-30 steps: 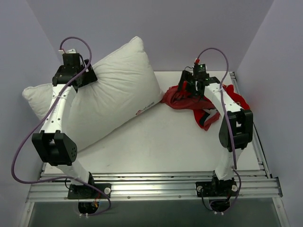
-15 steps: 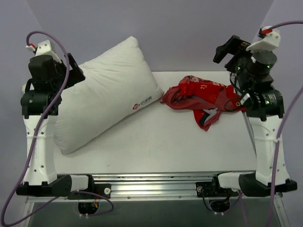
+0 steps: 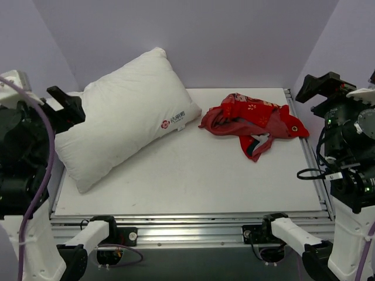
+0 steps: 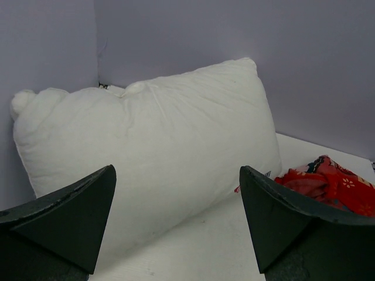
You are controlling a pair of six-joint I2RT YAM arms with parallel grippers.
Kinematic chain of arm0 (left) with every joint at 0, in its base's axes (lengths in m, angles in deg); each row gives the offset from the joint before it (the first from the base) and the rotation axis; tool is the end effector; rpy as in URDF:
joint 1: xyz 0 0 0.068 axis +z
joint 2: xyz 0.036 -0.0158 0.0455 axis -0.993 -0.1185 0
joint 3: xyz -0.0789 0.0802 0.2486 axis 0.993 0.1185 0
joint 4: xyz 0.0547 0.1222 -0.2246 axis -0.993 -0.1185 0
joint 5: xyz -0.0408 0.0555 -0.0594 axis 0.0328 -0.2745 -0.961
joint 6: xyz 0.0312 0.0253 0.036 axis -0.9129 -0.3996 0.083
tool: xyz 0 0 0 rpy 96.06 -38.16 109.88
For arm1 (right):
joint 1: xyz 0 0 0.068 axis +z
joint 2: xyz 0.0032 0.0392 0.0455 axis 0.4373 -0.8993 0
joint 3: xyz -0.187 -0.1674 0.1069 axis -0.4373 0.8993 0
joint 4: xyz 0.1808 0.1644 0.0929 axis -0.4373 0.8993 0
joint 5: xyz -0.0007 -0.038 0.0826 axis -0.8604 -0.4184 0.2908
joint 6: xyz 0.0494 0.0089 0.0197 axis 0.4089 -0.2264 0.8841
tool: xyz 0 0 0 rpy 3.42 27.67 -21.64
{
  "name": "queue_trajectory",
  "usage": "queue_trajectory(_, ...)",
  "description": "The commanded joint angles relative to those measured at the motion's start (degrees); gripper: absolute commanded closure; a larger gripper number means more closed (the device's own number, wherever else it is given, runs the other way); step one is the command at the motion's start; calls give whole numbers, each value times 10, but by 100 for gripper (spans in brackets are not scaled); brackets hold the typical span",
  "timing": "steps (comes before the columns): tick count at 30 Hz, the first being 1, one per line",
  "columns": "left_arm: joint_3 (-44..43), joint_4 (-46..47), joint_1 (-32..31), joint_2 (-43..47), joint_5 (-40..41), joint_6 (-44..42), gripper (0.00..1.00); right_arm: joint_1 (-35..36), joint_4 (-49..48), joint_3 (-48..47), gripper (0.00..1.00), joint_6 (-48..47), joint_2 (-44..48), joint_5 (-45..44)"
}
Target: Remove the pillowcase from the pillow
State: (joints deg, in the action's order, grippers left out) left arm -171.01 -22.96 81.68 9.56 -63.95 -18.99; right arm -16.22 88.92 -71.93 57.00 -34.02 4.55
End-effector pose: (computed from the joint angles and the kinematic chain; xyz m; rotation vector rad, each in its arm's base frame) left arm 0.1122 0.0023 0.5575 -0.3427 1.6463 -0.1220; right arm 0.1080 0.0074 0.5951 0.2982 1.1688 0.1460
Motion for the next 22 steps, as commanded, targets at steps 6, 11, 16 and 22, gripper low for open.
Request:
queue_trajectory(6, -84, -59, -8, 77, 58, -52, 6, 11, -66, 63, 0, -51, 111, -45)
queue_trajectory(11, -85, -75, -24, 106, 82, -58, 6, 42, -73, 78, 1, -73, 141, -73)
queue_trajectory(16, -96, -82, -35, 116, 91, -61, 6, 51, -66, 78, 1, -77, 143, -85)
queue_trajectory(22, -105, -83, -45, 128, 113, -67, 6, 52, -64, 80, 1, -77, 142, -86)
